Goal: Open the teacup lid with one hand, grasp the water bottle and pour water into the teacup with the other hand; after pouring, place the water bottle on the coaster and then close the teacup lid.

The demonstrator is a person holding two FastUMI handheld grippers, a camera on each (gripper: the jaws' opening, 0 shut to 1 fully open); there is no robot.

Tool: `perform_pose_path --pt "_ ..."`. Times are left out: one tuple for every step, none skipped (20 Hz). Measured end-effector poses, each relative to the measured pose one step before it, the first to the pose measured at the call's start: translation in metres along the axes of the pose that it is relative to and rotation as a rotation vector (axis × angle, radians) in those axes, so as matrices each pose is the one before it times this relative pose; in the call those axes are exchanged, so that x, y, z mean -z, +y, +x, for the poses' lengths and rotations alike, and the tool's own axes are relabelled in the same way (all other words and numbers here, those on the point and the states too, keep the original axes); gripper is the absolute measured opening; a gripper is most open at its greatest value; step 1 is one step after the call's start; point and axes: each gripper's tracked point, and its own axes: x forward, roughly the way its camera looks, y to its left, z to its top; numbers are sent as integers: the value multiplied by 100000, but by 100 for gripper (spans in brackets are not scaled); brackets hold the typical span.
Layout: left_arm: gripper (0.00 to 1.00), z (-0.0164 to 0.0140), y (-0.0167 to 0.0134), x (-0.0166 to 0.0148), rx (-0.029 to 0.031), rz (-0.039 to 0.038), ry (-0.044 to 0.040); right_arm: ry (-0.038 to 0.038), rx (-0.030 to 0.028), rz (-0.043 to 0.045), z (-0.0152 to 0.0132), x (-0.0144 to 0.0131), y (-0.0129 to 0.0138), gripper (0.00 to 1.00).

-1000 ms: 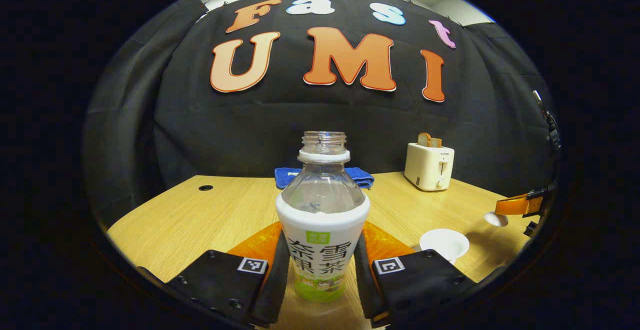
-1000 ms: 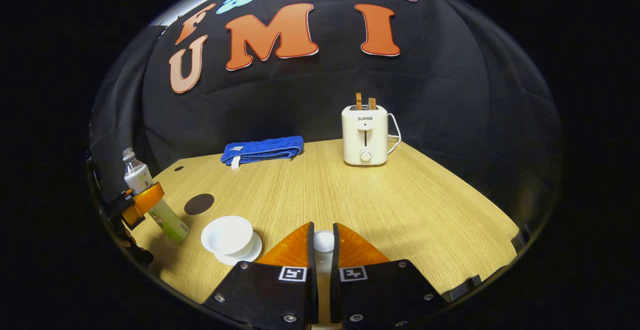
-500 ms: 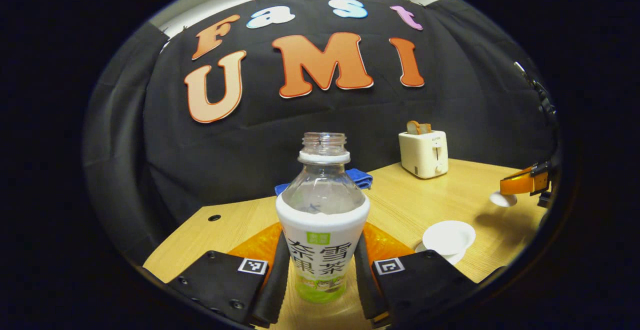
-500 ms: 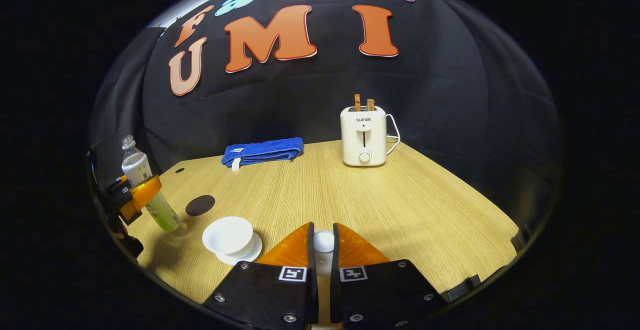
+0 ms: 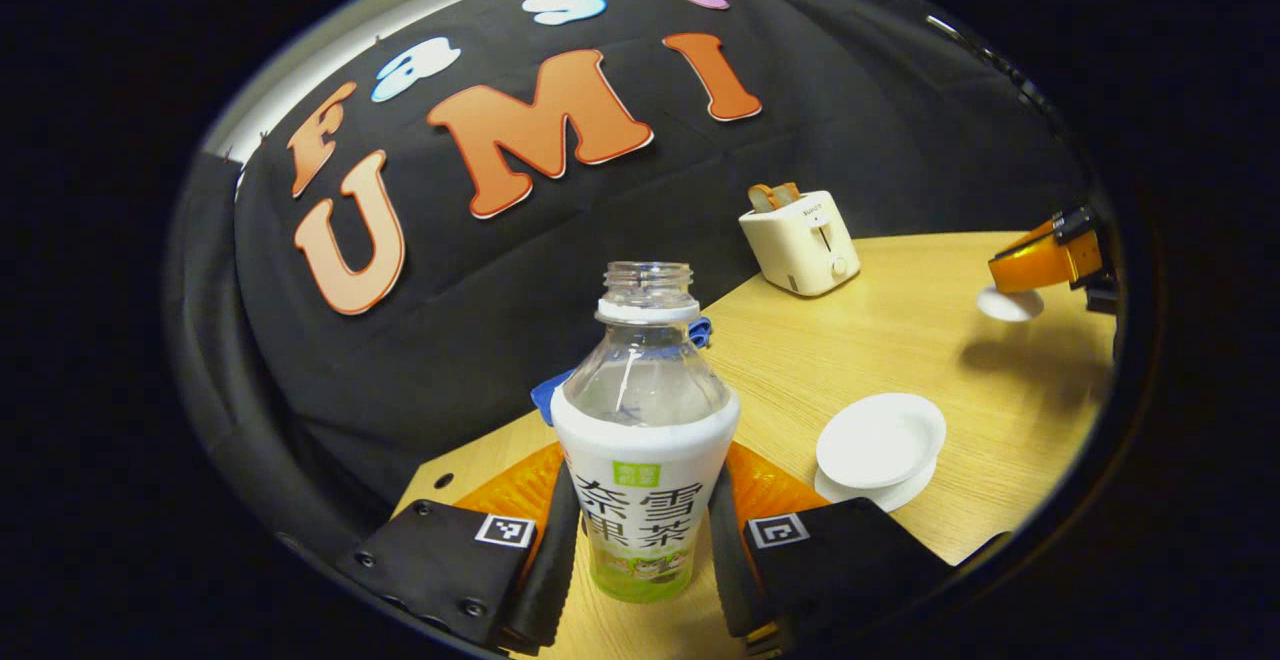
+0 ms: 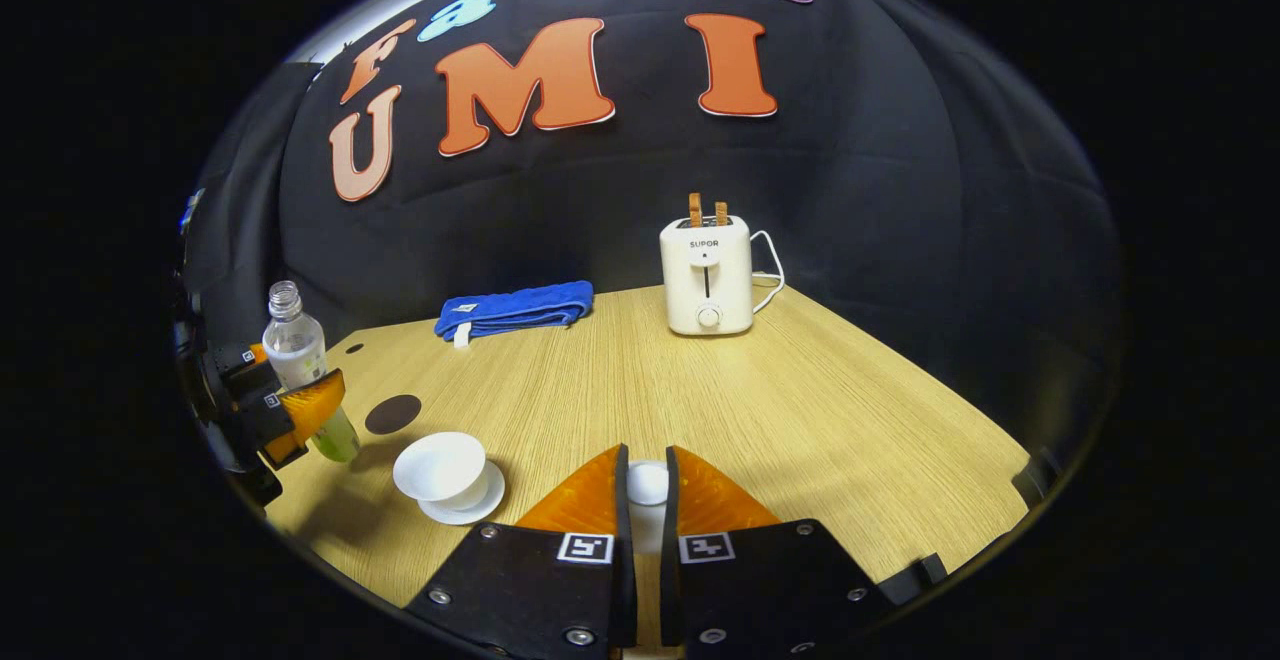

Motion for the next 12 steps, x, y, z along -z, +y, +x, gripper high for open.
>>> perform_pose_path --pt "63 200 -60 -134 -57 2865 428 -72 -13 427 -20 71 -212 10" --pt "62 79 32 -27 -226 3240 510 -90 42 519 -46 35 -191 10" --pt "63 192 -34 -26 -137 3717 802 -105 -29 492 -5 27 -216 10" --pt "63 113 -128 46 -68 4210 766 -184 4 368 -2 -2 -113 10" --pt "63 136 -181 16 291 3573 397 -153 51 260 -33 32 -174 10" --pt "63 233 -333 -116 706 3696 99 -139 40 143 -3 -53 -123 10" --pt "63 -39 -319 -114 436 3839 131 -127 43 196 -119 9 -150 10" --pt "62 138 -301 -195 339 3852 189 -175 41 344 -112 -73 -178 10" --pt "63 110 -297 0 566 3596 -296 -219 -7 435 -47 8 -84 10" --pt "63 203 -279 -107 636 3324 16 -160 -35 369 -46 2 -58 10" --pt "63 198 -204 -16 604 2598 261 -147 -3 237 -72 0 -71 10" --pt "63 -99 -356 6 648 2235 285 -113 -4 292 -79 -23 -83 10"
